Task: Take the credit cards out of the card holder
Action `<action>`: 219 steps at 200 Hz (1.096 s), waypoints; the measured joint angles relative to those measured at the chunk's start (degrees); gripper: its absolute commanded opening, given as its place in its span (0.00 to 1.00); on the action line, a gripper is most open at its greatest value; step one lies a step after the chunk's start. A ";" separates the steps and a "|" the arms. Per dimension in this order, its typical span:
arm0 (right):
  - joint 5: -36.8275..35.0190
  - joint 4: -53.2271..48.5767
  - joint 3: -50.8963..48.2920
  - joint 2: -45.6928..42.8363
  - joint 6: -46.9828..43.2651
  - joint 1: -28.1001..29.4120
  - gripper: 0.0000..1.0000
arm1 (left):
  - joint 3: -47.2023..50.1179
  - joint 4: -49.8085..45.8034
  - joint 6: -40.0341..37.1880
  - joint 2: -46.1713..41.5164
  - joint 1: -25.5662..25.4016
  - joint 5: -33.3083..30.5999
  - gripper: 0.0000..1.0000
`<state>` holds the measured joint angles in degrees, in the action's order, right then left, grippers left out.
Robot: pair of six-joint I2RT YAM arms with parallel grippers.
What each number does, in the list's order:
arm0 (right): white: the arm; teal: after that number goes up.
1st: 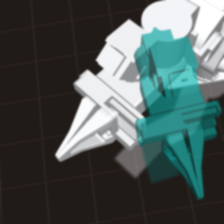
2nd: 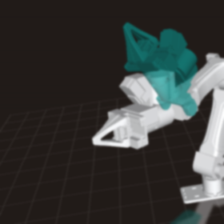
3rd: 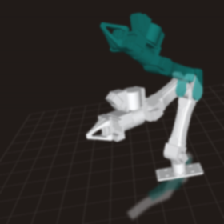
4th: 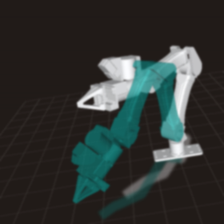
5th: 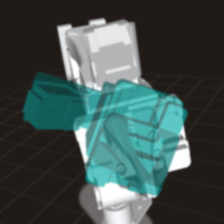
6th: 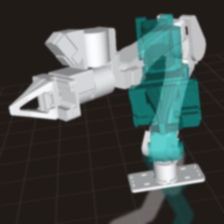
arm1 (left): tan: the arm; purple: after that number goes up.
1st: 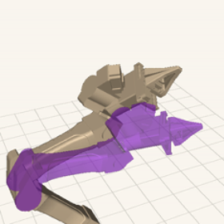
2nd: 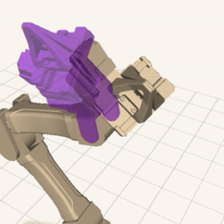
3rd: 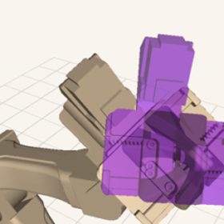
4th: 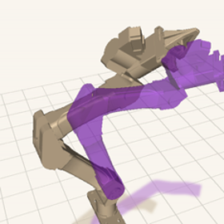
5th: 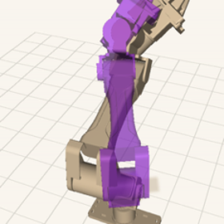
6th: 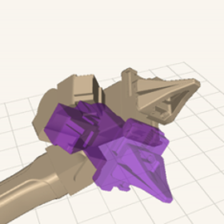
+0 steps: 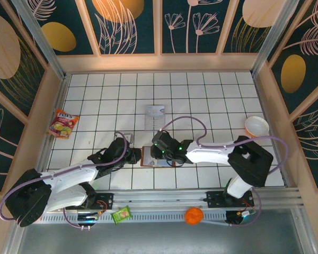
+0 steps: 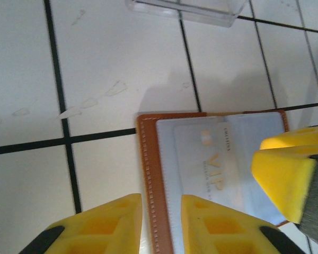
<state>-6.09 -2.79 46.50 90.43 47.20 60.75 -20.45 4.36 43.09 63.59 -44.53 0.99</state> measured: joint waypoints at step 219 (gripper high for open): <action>19.74 8.98 -6.10 2.75 -2.29 -7.96 0.24 | -0.85 7.69 0.68 13.16 -2.69 3.08 0.03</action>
<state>13.65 6.20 40.40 93.19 44.91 52.80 -21.30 12.05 43.77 76.75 -47.22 4.08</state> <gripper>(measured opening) 0.244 0.044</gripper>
